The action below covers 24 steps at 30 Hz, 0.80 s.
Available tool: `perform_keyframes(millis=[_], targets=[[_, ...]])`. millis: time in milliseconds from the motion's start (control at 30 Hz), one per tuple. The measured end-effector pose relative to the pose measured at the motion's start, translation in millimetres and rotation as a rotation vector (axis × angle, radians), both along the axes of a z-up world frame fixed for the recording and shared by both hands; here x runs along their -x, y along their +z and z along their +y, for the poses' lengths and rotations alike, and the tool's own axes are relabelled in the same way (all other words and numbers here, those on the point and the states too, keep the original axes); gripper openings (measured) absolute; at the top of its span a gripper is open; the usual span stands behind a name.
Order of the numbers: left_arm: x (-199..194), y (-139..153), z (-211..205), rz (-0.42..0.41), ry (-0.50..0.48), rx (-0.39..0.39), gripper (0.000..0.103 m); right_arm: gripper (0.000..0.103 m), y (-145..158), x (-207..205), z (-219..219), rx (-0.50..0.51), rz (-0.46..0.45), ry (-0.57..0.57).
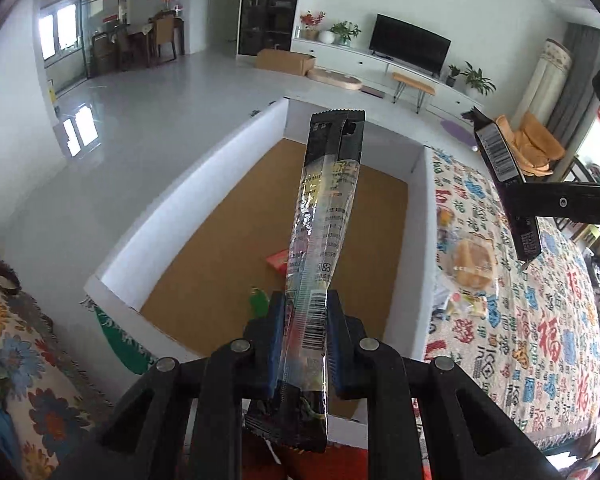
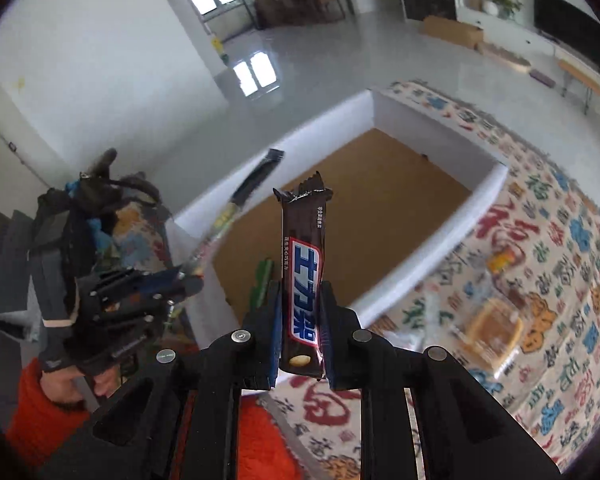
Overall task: Organize snacks
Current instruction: 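Carry the tube pack and black bar into the box and release both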
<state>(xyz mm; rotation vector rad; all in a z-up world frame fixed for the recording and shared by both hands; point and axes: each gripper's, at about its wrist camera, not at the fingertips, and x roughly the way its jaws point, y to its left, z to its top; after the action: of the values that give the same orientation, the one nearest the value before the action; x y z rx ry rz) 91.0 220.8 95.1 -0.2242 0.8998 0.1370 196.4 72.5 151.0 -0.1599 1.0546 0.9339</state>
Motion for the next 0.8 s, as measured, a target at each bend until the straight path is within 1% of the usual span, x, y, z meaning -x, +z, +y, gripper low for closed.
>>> perform_keyframes(millis=[33, 100, 133, 167, 200, 233, 300, 433, 500, 533, 700, 800], targets=[[-1, -2, 5, 0.001, 0.011, -0.01, 0.019, 0.018, 0, 3, 15, -0.002, -0.006, 0.015], [-3, -8, 9, 0.002, 0.037, -0.019, 0.02, 0.024, -3, 7, 38, 0.0, -0.016, 0.038], [-5, -11, 12, 0.004, 0.056, -0.023, 0.029, 0.028, -7, 7, 45, 0.0, -0.015, 0.038], [-9, -13, 15, 0.008, 0.071, -0.024, 0.037, 0.04, -7, 9, 49, -0.01, -0.005, 0.037], [-11, -14, 16, 0.005, 0.085, -0.026, 0.06, 0.046, -6, 10, 50, -0.026, 0.003, 0.035], [-11, -15, 17, -0.011, 0.101, -0.032, 0.078, 0.045, -6, 11, 49, -0.036, -0.001, 0.03], [-7, -13, 18, -0.055, 0.134, -0.046, 0.087, 0.045, 1, 16, 44, -0.039, -0.033, 0.026], [-4, -16, 19, -0.073, 0.134, 0.013, 0.088, 0.047, 10, 17, 18, -0.025, -0.108, -0.005], [-1, -16, 11, -0.08, 0.12, 0.02, 0.088, 0.054, 13, 11, 1, -0.018, -0.146, -0.043], [1, -15, 6, -0.083, 0.108, 0.02, 0.088, 0.055, 14, 6, -9, -0.018, -0.162, -0.066], [7, -14, -36, -0.098, 0.014, 0.032, 0.088, 0.056, 11, -25, -73, -0.027, -0.188, -0.215], [7, -12, -70, -0.093, -0.059, 0.046, 0.088, 0.058, 1, -43, -115, -0.007, -0.189, -0.307]])
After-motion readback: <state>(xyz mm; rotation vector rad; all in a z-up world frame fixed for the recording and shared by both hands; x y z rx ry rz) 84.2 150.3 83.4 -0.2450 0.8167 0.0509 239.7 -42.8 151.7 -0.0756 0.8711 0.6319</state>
